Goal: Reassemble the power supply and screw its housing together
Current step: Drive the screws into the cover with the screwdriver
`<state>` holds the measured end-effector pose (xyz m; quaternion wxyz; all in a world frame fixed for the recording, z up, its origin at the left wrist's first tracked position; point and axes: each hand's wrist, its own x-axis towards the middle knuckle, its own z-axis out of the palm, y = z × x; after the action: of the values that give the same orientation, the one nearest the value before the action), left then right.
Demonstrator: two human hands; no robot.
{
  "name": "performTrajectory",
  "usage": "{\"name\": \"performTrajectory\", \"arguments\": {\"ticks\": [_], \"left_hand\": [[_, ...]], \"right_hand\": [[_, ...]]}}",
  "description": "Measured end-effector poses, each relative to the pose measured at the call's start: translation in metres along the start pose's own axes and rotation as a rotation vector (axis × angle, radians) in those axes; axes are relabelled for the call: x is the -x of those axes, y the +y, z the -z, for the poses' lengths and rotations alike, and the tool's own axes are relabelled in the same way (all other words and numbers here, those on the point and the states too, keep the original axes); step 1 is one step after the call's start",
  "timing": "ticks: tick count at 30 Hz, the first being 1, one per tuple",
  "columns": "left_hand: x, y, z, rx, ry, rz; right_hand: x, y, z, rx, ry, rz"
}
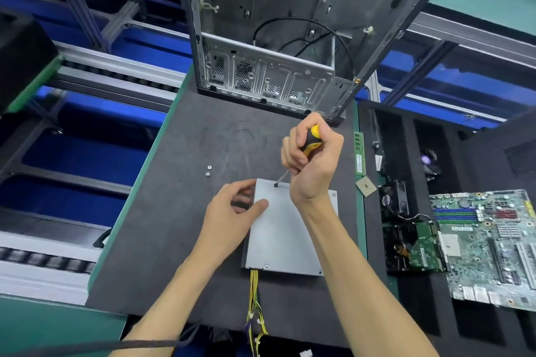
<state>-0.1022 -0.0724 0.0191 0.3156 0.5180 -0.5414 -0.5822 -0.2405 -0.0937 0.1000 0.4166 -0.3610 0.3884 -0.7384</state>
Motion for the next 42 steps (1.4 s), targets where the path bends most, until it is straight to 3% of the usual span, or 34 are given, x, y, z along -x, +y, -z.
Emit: {"name": "performTrajectory", "arguments": {"ticks": [13, 18, 23, 32, 42], "left_hand": [[0.002, 0.0, -0.002, 0.011, 0.009, -0.022], [0.005, -0.002, -0.004, 0.023, 0.036, -0.039], [0.006, -0.006, -0.005, 0.049, 0.053, -0.055], [0.007, -0.007, -0.006, 0.055, 0.057, -0.081], [0.007, -0.008, -0.006, 0.051, 0.062, -0.095]], "right_hand": [[-0.003, -0.014, -0.001, 0.285, -0.083, -0.032], [0.002, -0.017, 0.002, 0.315, -0.152, -0.088], [0.009, -0.022, 0.006, 0.349, -0.094, -0.085], [0.013, -0.021, 0.005, 0.322, -0.144, -0.153], [0.015, -0.016, 0.002, 0.348, -0.194, -0.106]]}}
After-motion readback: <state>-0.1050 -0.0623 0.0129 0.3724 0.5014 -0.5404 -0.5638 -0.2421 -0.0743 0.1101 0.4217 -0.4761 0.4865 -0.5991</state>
